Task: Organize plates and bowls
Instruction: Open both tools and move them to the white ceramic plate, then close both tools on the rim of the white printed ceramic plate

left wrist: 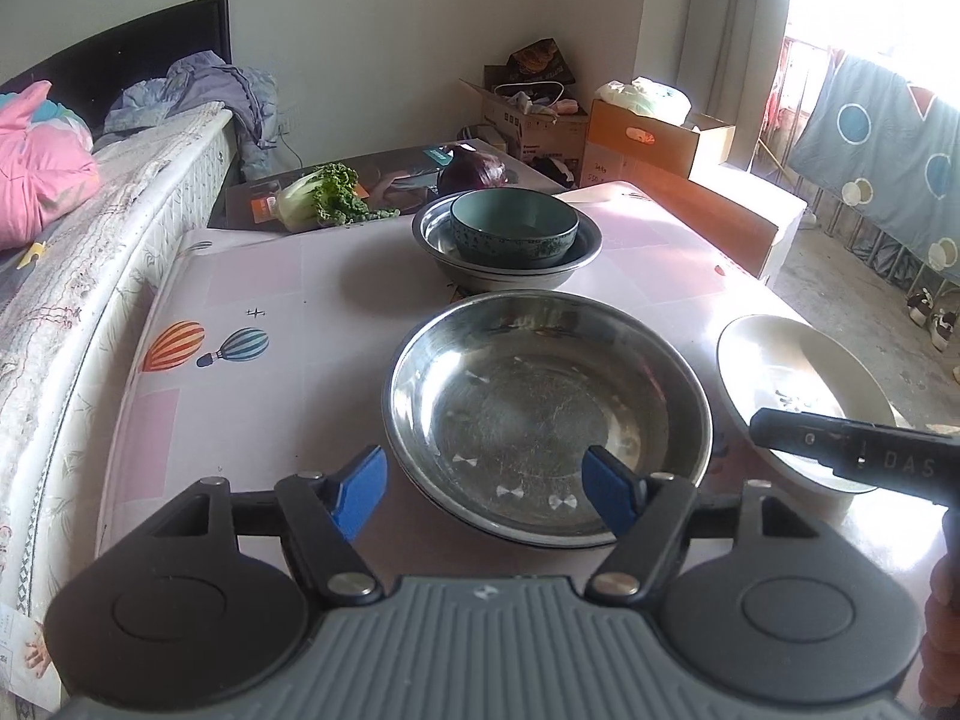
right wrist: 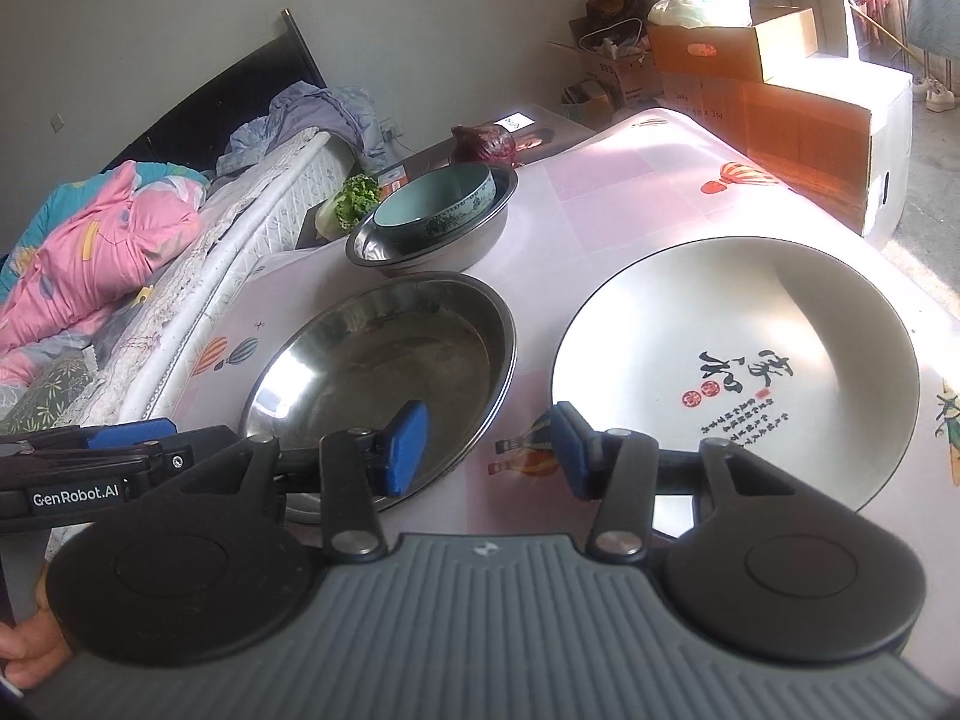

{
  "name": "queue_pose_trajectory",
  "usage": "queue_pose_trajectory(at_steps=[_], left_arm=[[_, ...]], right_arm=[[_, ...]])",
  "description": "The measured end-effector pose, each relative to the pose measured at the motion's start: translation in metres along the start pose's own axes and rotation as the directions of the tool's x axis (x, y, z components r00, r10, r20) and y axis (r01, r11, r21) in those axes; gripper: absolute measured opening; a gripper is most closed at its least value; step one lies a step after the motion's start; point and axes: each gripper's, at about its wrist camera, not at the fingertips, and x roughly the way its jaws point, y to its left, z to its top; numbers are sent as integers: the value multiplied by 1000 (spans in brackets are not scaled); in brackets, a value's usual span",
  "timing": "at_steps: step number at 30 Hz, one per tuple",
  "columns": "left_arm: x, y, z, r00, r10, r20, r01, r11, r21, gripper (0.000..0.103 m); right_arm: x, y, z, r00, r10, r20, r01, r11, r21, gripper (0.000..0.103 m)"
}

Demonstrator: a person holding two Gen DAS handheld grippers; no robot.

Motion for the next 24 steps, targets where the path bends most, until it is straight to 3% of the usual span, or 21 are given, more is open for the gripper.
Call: queue_pose_trajectory(at_steps=[5, 10, 13, 20, 24], left_arm=[[-11, -26, -7, 993, -119, 6, 119, 992, 31, 78], [-5, -66, -11, 947, -316, -51, 317, 948, 25, 79], [7, -90, -12, 930, -363, -59, 364, 931, 14, 79], [48, -134, -14, 947, -311, -81, 309, 950, -42, 78], [70, -141, -16, 943, -315, -110, 304, 946, -112, 78]], right_arm=[[-40, -39, -12, 996, -1, 84, -3, 999, 48, 48], [-78, -96, -27, 984, -40, 174, 12, 987, 160, 48], [-91, -127, -28, 979, -71, 193, 33, 980, 197, 48], [-79, -192, -9, 986, -98, 131, 72, 978, 194, 49], [-57, -212, 10, 992, -65, 105, 47, 985, 168, 49]])
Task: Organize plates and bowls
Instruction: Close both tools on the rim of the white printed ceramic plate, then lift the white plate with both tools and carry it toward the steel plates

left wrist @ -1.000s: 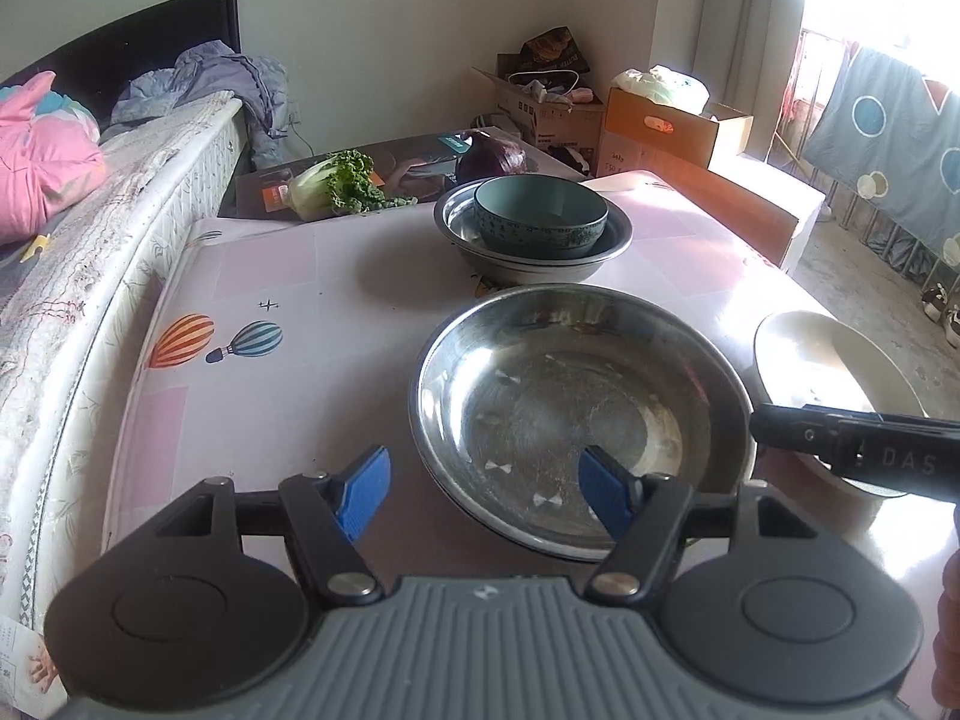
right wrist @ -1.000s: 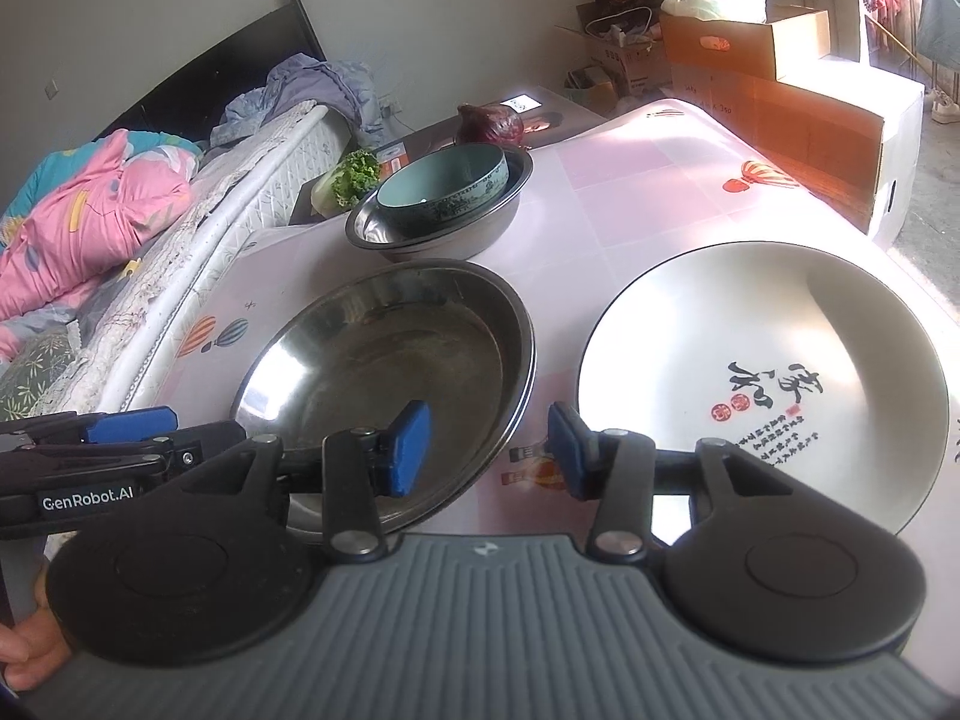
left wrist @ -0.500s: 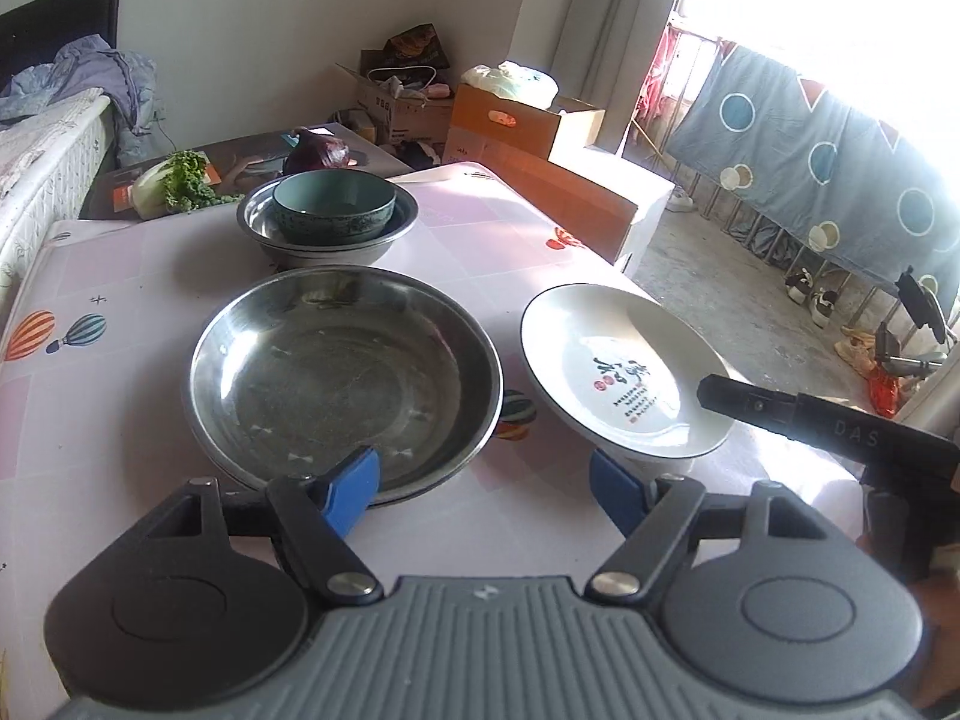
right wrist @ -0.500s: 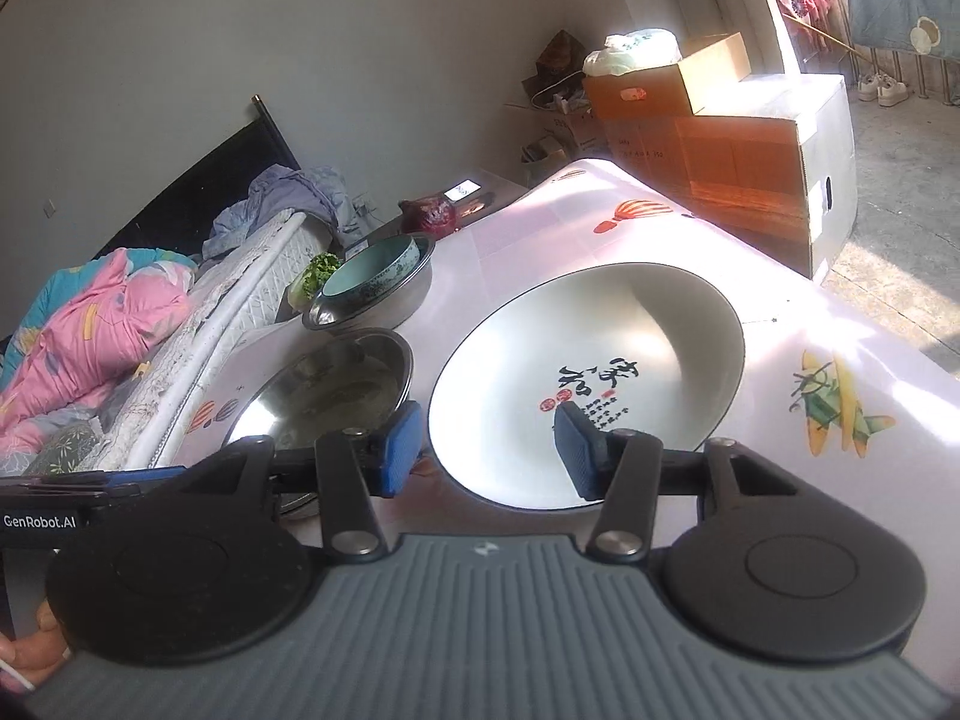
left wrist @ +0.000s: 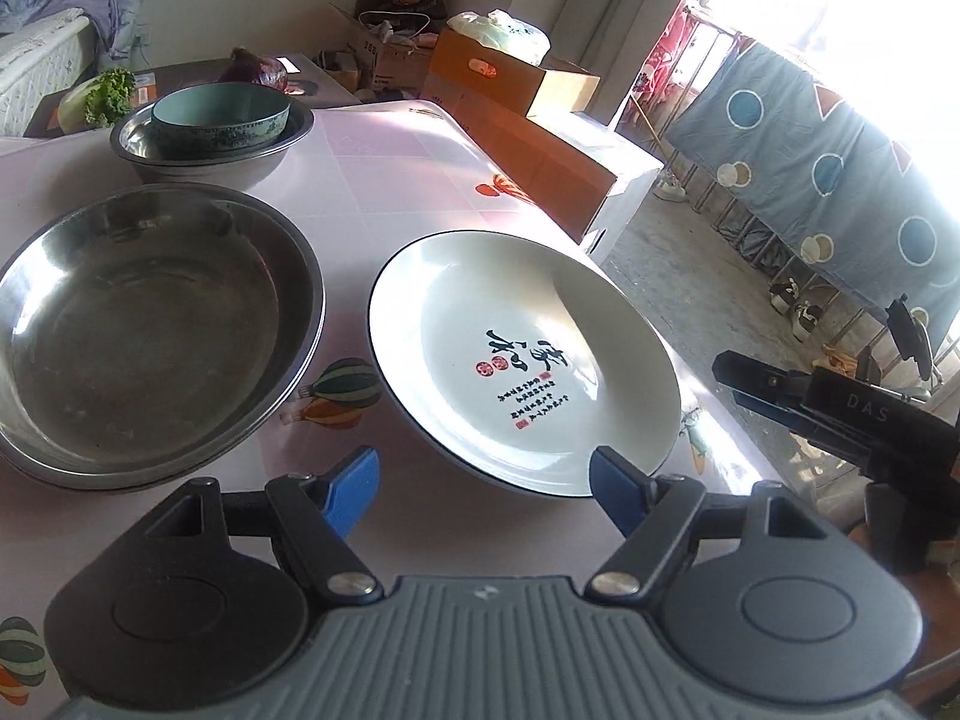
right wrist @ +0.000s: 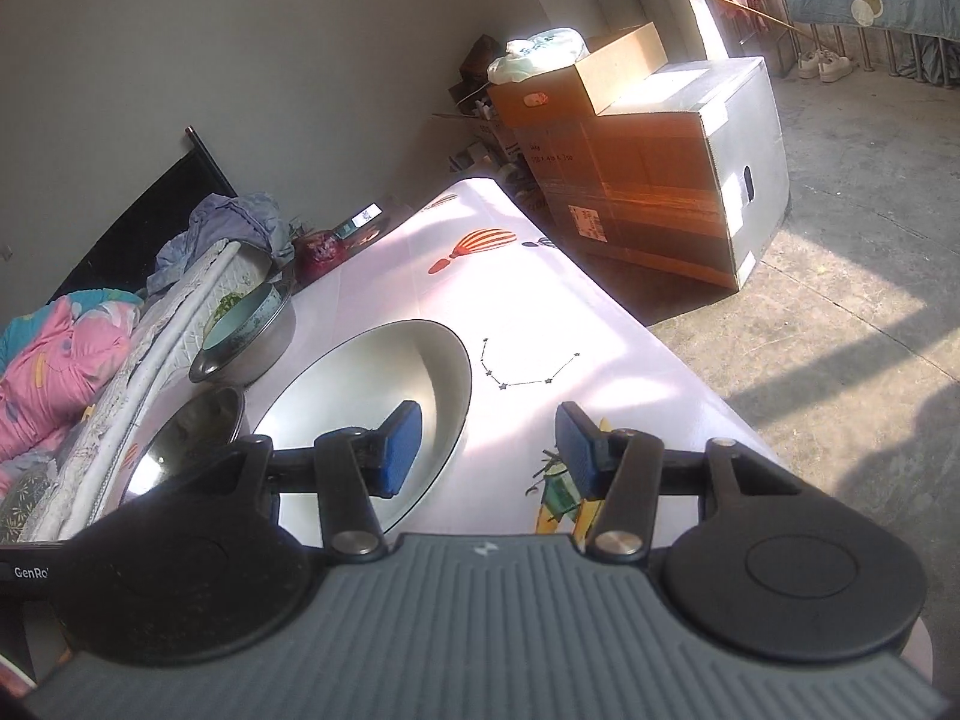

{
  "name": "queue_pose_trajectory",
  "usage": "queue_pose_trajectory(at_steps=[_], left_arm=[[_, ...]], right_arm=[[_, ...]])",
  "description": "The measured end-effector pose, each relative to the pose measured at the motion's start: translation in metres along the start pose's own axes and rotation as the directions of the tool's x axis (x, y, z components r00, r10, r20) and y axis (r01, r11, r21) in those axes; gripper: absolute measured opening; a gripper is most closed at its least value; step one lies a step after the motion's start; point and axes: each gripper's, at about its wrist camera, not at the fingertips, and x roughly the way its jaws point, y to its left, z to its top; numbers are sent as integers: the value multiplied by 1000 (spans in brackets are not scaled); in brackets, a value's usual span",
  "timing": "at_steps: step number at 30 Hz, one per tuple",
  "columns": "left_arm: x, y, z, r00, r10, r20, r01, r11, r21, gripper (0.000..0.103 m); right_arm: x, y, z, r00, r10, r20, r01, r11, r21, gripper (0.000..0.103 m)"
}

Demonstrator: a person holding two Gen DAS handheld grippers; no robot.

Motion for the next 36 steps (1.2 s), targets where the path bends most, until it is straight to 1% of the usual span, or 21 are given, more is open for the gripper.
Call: queue_pose_trajectory(at_steps=[6, 9, 11, 12, 13, 14, 15, 17, 18, 19, 20, 23, 26, 31, 36], left_arm=[[17, -1, 3, 1000, 30, -5, -30, 999, -12, 78], [22, -3, 7, 999, 42, 1, -42, 999, -3, 70], [26, -5, 9, 998, 66, -5, -66, 998, 10, 60], [28, -5, 11, 997, 75, -7, -75, 997, 14, 58], [29, -5, 12, 997, 78, -8, -78, 997, 16, 53], [30, -5, 13, 997, 82, -9, -82, 997, 16, 51], [31, -4, 14, 996, 87, -10, -87, 996, 14, 50], [32, -3, 14, 995, 97, -14, -97, 995, 9, 42], [33, -2, 14, 995, 100, -16, -100, 995, 7, 40], [33, -2, 13, 995, 101, -20, -101, 995, 3, 37], [32, -1, 13, 995, 99, -24, -99, 995, 4, 36], [29, -3, 12, 995, 94, -36, -93, 996, 15, 35], [25, -9, 8, 993, 100, -66, -95, 993, 77, 38], [10, -4, -5, 991, 59, -120, -45, 992, 116, 38], [-14, 4, -26, 986, 18, -163, 3, 992, 128, 39]], right_arm=[[42, -4, 27, 995, 88, -37, -88, 996, -14, 49], [68, -2, 35, 993, 89, -74, -92, 995, -31, 46], [83, -1, 36, 991, 89, -101, -93, 995, -41, 43], [90, -1, 36, 989, 92, -114, -97, 994, -42, 42], [96, -1, 37, 988, 95, -126, -101, 994, -39, 39], [100, 0, 37, 985, 102, -137, -108, 994, -35, 36], [103, 1, 37, 984, 112, -139, -118, 993, -32, 35], [108, 4, 38, 979, 132, -153, -138, 990, -30, 32], [108, 7, 36, 976, 144, -162, -150, 988, -28, 31], [109, 8, 35, 972, 161, -172, -167, 986, -22, 30], [107, 11, 33, 971, 161, -175, -168, 985, -26, 31], [101, 18, 28, 975, 130, -178, -143, 988, -64, 32], [92, 20, 23, 973, 125, -192, -137, 989, -49, 32], [59, 26, 2, 973, 100, -210, -111, 993, -45, 33], [19, 38, -30, 972, 66, -224, -79, 996, -46, 33]])
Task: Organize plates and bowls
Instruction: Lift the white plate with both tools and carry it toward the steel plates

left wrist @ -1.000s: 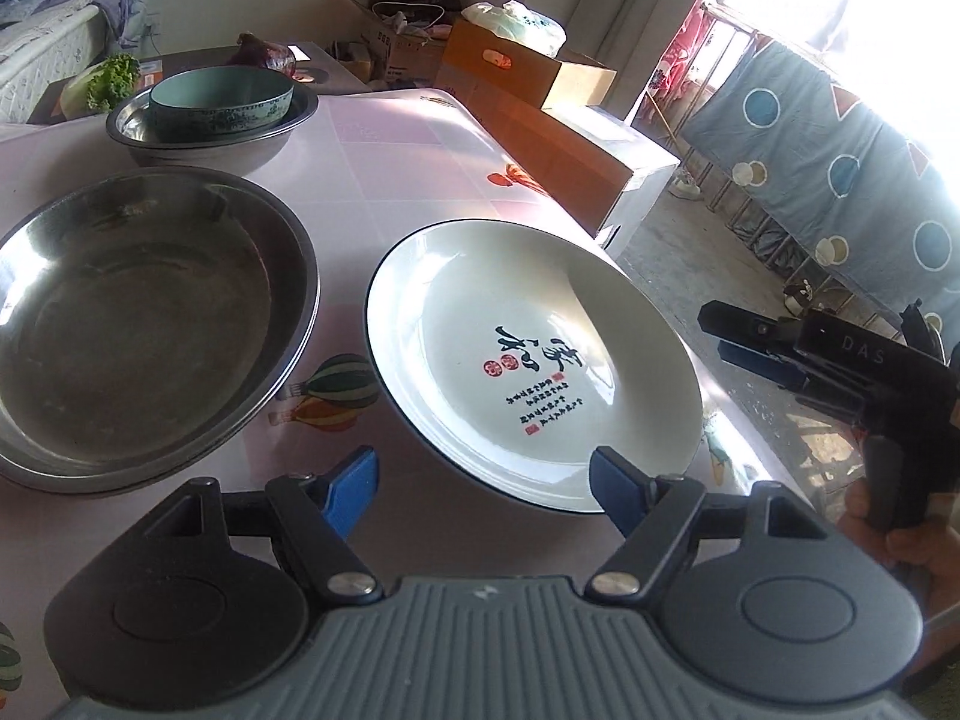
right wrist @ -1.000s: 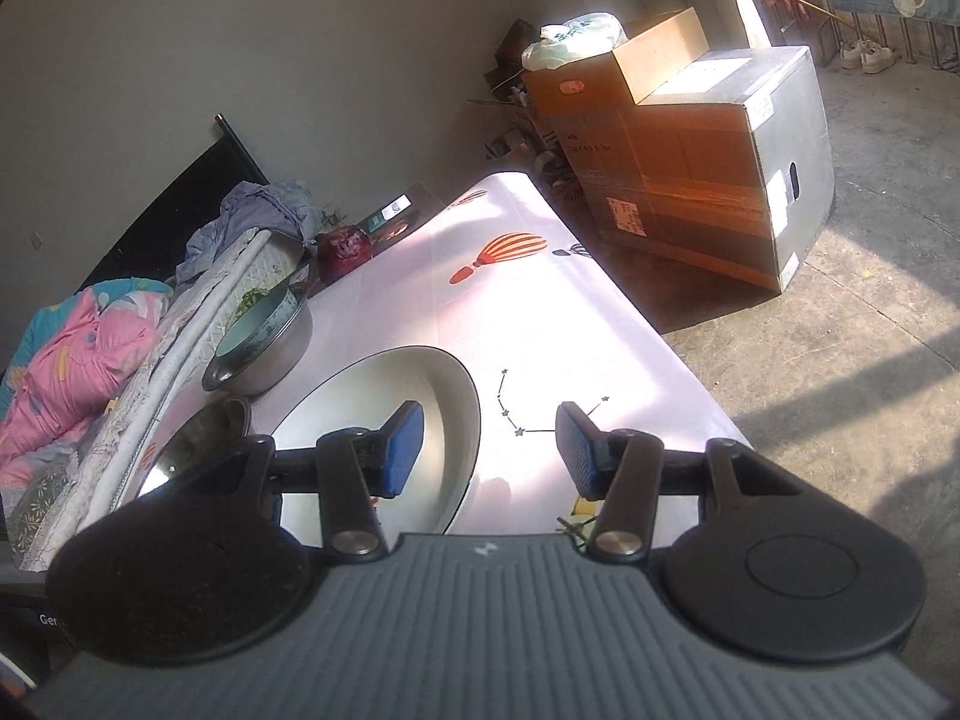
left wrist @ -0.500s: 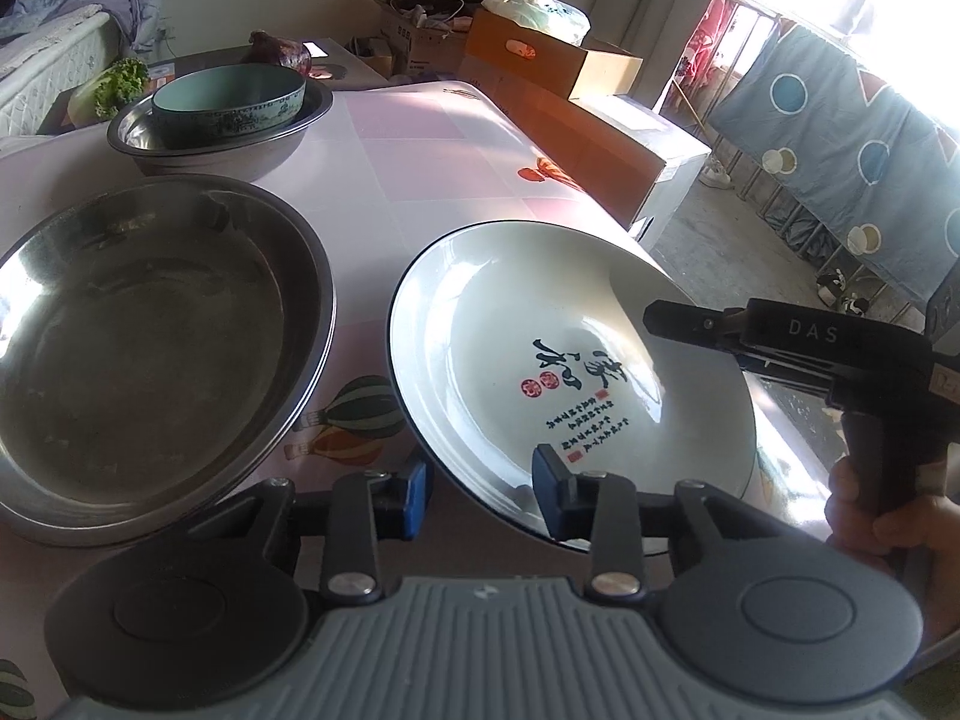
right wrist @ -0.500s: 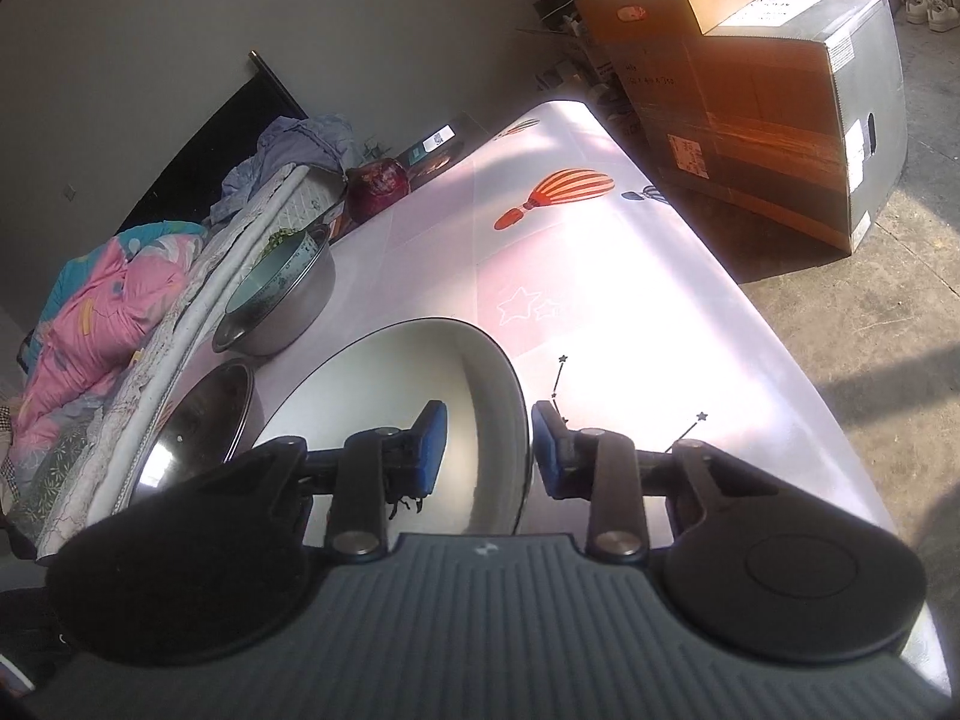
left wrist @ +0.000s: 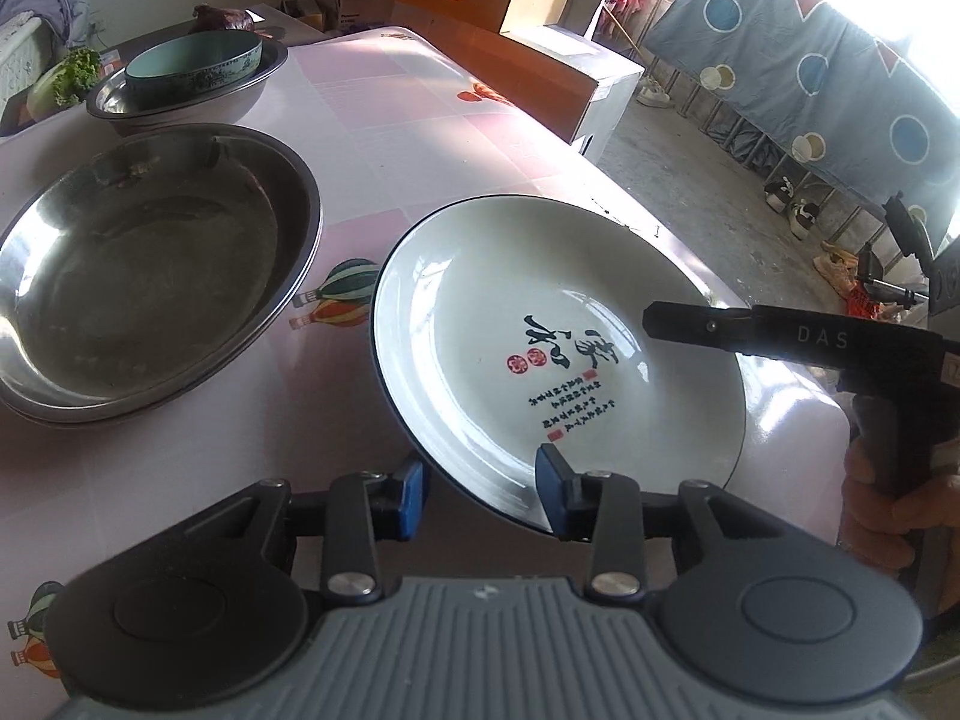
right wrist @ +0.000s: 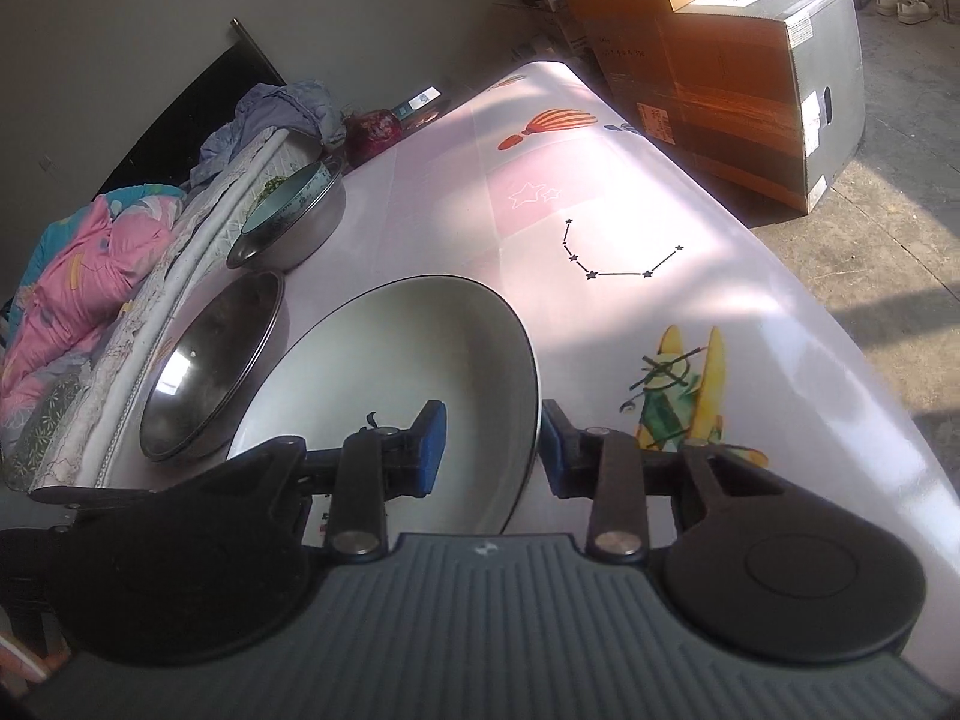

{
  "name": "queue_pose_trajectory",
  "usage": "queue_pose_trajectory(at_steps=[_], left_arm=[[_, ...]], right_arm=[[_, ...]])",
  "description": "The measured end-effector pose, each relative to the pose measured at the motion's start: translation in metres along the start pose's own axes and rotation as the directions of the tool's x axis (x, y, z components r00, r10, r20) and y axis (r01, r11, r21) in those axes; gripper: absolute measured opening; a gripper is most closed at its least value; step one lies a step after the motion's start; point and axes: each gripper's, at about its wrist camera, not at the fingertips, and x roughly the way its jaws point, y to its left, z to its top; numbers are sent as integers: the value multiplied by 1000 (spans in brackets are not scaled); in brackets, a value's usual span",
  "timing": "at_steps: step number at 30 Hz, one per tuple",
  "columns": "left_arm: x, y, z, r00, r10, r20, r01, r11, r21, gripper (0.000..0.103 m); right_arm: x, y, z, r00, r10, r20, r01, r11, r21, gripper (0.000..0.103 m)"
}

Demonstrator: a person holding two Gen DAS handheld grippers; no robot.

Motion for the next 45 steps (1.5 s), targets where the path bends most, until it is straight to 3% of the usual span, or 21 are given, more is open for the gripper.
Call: queue_pose_trajectory(at_steps=[7, 19, 28, 45], left_arm=[[-37, 9, -44, 1000, -9, -12, 9, 999, 39, 43], [-103, 80, -103, 999, 18, 47, -14, 995, -94, 43], [-130, 125, -125, 993, 55, 108, -32, 979, -201, 46], [-127, 136, -118, 989, 59, 134, -30, 978, -208, 55]], right_arm=[[-28, 39, -52, 1000, -12, -27, 11, 1000, -5, 34], [-21, 136, -104, 995, 40, -96, -48, 996, -75, 36], [4, 193, -117, 990, 70, -124, -86, 988, -130, 38], [6, 184, -114, 995, 42, -95, -52, 994, -100, 38]])
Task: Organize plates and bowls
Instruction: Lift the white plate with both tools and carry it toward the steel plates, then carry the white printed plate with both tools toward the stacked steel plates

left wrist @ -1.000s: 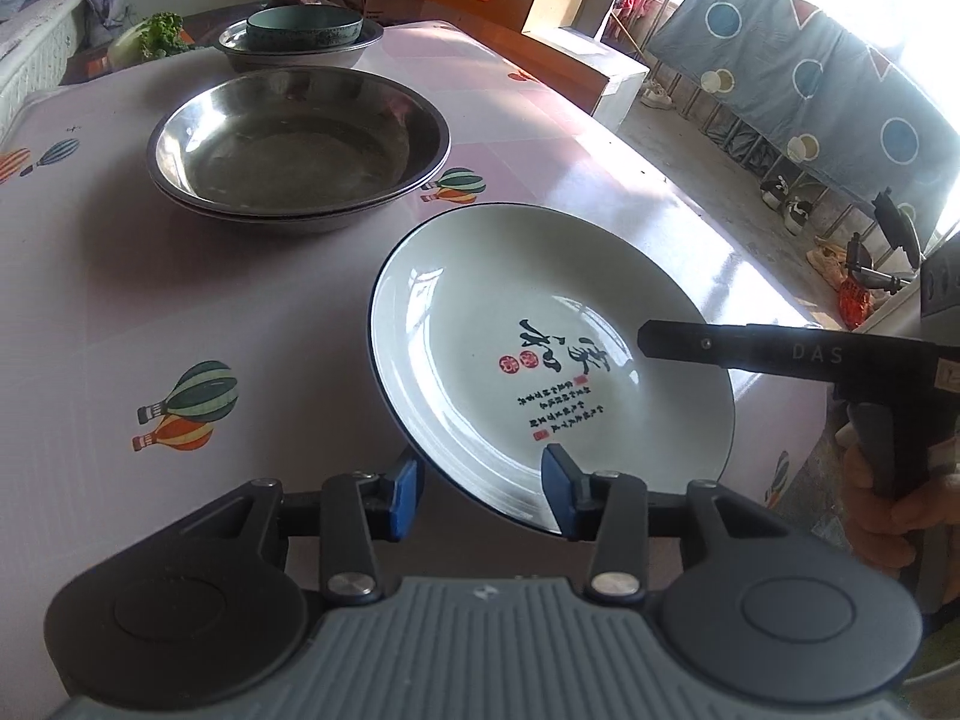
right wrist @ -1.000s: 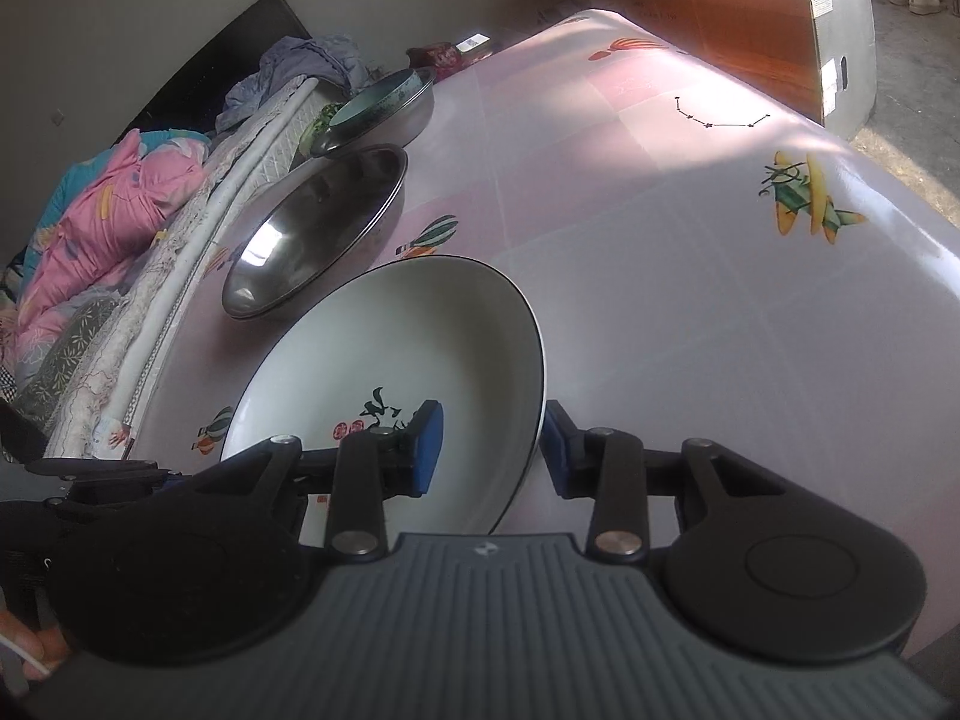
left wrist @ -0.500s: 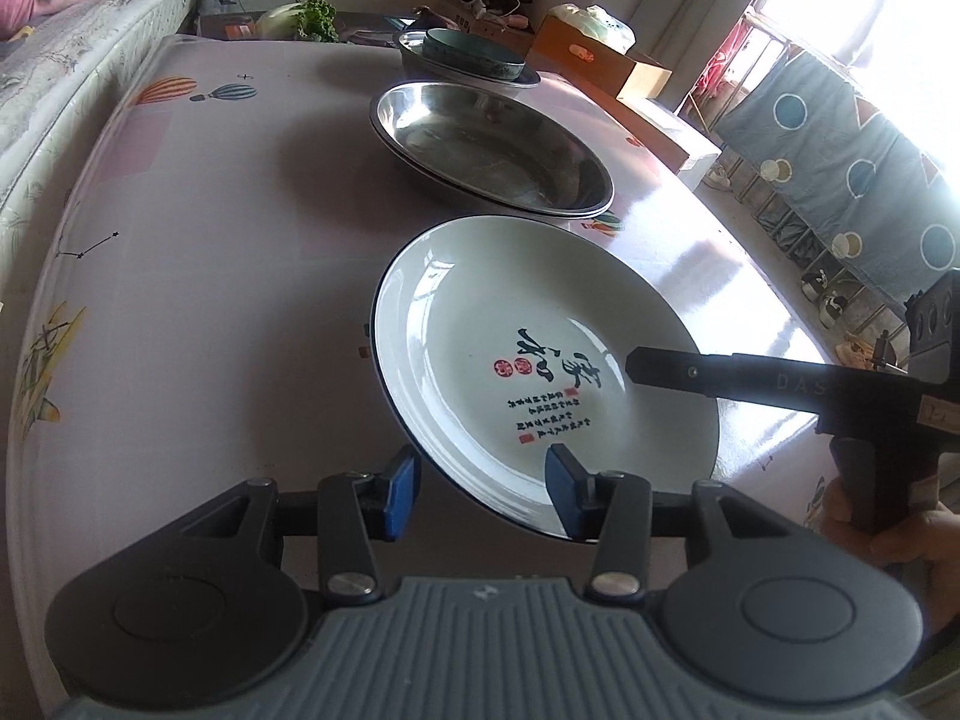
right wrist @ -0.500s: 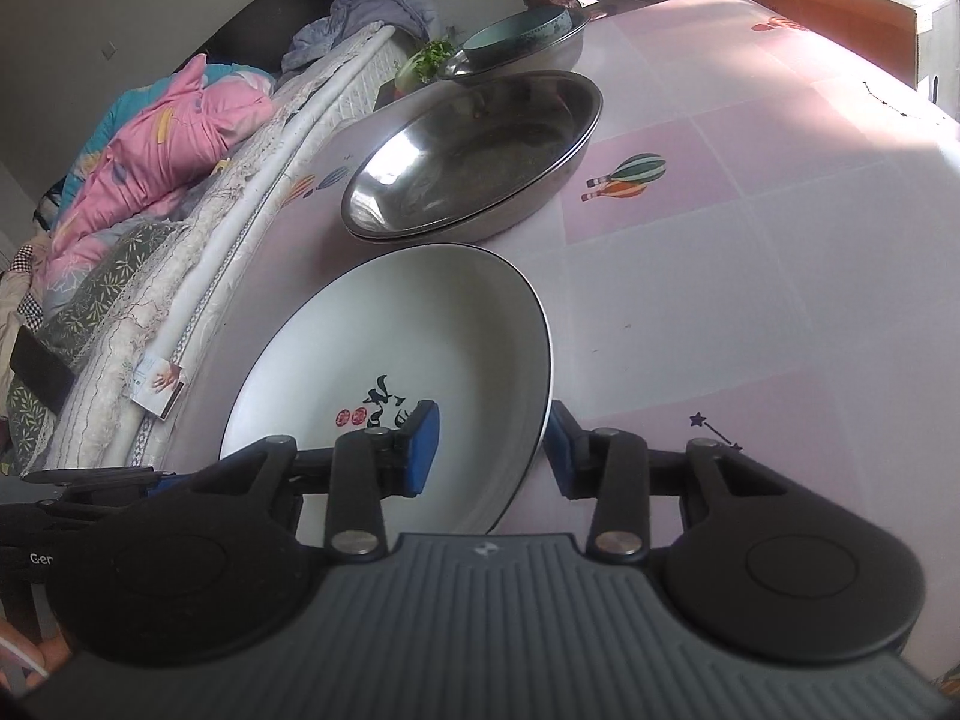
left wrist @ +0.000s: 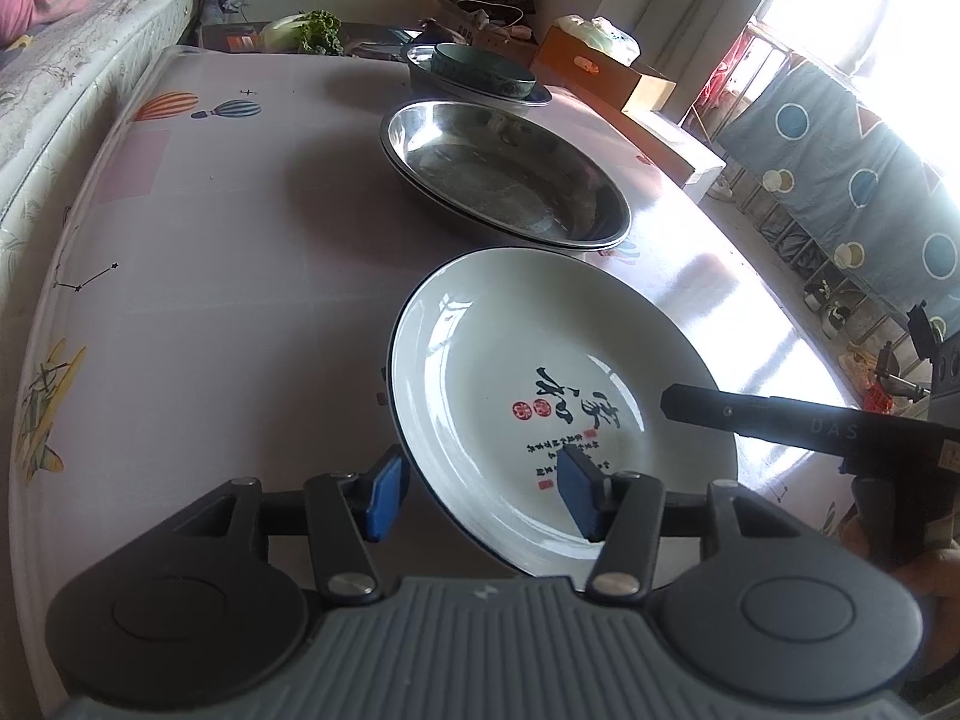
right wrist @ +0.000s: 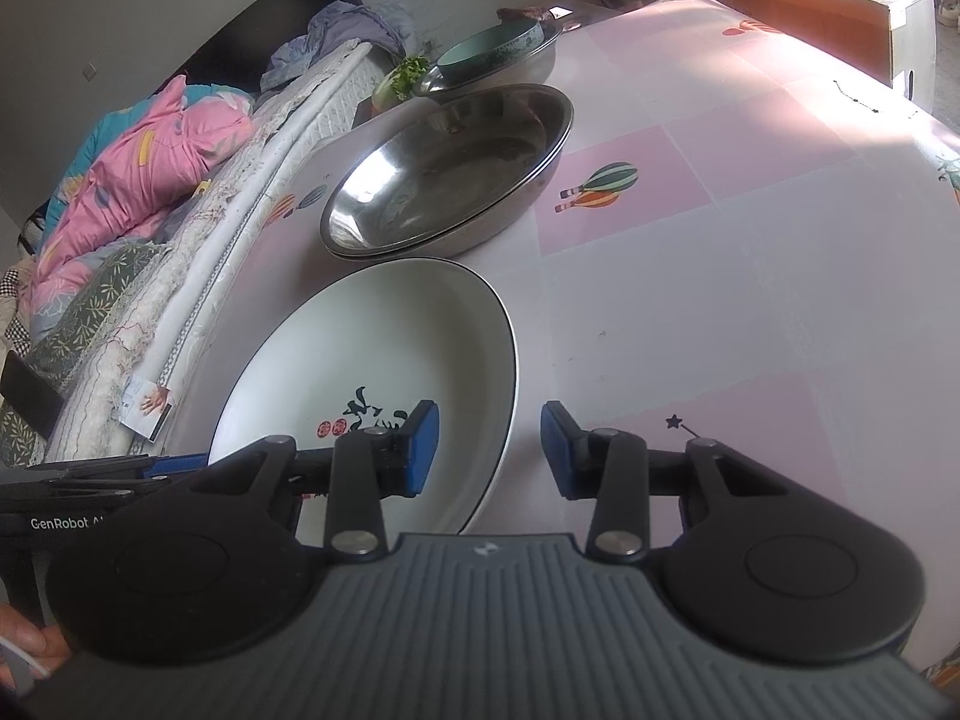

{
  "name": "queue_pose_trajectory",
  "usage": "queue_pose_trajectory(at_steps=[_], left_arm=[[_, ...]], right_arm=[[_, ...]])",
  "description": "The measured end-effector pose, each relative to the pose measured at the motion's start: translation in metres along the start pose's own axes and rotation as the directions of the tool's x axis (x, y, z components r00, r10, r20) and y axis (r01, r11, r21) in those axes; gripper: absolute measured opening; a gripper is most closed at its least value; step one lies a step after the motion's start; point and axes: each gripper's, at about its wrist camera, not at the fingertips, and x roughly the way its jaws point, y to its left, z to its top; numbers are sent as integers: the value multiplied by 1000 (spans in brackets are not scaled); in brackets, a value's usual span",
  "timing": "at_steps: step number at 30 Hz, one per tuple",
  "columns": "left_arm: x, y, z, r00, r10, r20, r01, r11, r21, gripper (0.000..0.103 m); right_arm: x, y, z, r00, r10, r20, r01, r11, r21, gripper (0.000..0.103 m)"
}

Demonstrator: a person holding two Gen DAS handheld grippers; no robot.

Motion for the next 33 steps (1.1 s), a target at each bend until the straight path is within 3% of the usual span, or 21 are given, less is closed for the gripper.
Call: queue_pose_trajectory(at_steps=[7, 16, 24, 33], left_arm=[[4, 0, 3, 1000, 7, 5, -7, 1000, -12, 56], [6, -7, 4, 1000, 16, -9, -16, 1000, -16, 66], [6, -9, 1, 998, -48, -47, 46, 998, -50, 67], [9, -14, -1, 998, -51, -47, 49, 998, -37, 67]], right_arm=[[4, 5, -2, 1000, 9, 6, -9, 1000, -7, 38], [6, 1, 1, 998, 55, -2, -55, 998, 34, 37], [7, -5, 9, 999, 38, 10, -38, 999, 31, 37], [8, -10, 12, 999, 43, 16, -44, 998, 37, 38]])
